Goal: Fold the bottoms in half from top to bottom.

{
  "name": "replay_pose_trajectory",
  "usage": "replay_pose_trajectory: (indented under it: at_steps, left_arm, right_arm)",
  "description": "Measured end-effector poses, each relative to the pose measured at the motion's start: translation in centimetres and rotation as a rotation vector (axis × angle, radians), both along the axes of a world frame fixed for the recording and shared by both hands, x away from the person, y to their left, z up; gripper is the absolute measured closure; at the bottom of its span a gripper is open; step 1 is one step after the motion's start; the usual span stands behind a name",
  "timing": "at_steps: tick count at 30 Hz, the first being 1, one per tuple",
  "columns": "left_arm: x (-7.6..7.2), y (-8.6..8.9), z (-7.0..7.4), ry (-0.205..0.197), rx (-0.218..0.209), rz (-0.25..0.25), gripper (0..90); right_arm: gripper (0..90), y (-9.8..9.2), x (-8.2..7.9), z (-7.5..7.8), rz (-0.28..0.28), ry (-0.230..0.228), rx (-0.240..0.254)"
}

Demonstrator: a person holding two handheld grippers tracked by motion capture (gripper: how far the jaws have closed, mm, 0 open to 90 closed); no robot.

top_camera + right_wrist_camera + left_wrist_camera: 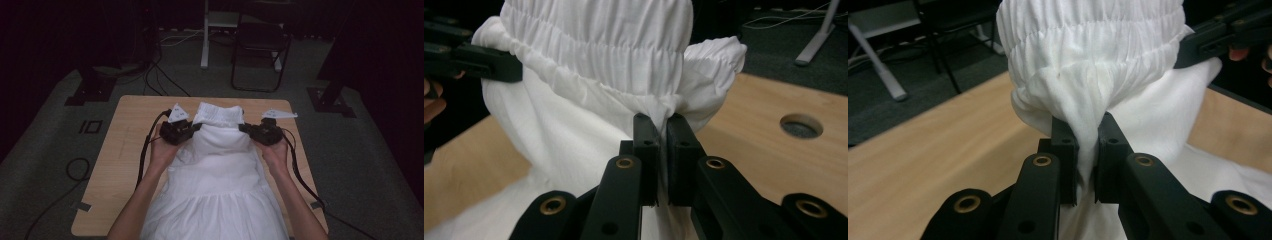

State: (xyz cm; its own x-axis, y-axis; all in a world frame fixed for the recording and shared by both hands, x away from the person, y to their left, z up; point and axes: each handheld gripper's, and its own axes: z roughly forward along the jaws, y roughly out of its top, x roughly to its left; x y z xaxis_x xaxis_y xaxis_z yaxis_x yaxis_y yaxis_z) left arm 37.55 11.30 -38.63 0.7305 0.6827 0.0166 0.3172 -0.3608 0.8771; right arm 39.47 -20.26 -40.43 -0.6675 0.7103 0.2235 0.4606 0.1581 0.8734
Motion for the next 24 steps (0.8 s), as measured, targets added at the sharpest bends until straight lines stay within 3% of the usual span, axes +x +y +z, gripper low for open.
replay_pose_trajectory:
  at_steps: [3,4,5,10,14,18,20,21,22,24]
  left_arm:
    - [-1.2,0.3,-0.8,0.008,-0.009,-0.011,82.7]
    - [-2.4,0.6,-1.9,0.03,-0.031,-0.022,82.7]
    - [-2.8,0.7,-2.3,0.038,-0.028,-0.027,82.6]
    - [-5.4,1.4,-5.3,0.107,-0.032,-0.043,82.5]
    - [-7.2,1.7,-8.5,0.206,0.002,-0.052,81.9]
    - [-8.2,1.4,-11.7,0.287,0.084,-0.066,81.6]
    - [-8.4,1.3,-12.9,0.327,0.088,-0.063,81.4]
    - [-8.4,1.3,-12.9,0.327,0.088,-0.063,81.1]
    - [-8.5,1.2,-13.8,0.334,0.115,-0.062,81.1]
    - [-8.3,1.2,-14.4,0.339,0.11,-0.052,80.9]
  right_arm:
    - [85.3,0.0,-1.0,-0.4,0.017,0.001,-0.006]
    - [85.2,0.0,-1.6,-0.7,0.027,0.003,-0.013]
    - [85.3,0.1,-2.7,-1.4,0.039,0.006,-0.023]
    - [85.2,0.5,-5.3,-4.1,0.071,0.047,-0.051]
    - [85.0,0.9,-7.0,-7.0,0.094,0.103,-0.071]
    - [84.8,1.4,-8.3,-10.0,0.109,0.164,-0.129]
    - [84.6,1.6,-8.8,-11.1,0.112,0.19,-0.146]
    - [84.6,1.6,-8.8,-11.1,0.112,0.19,-0.146]
    - [84.4,1.6,-8.9,-11.5,0.113,0.202,-0.152]
    - [83.4,1.8,-9.0,-12.7,0.121,0.228,-0.169]
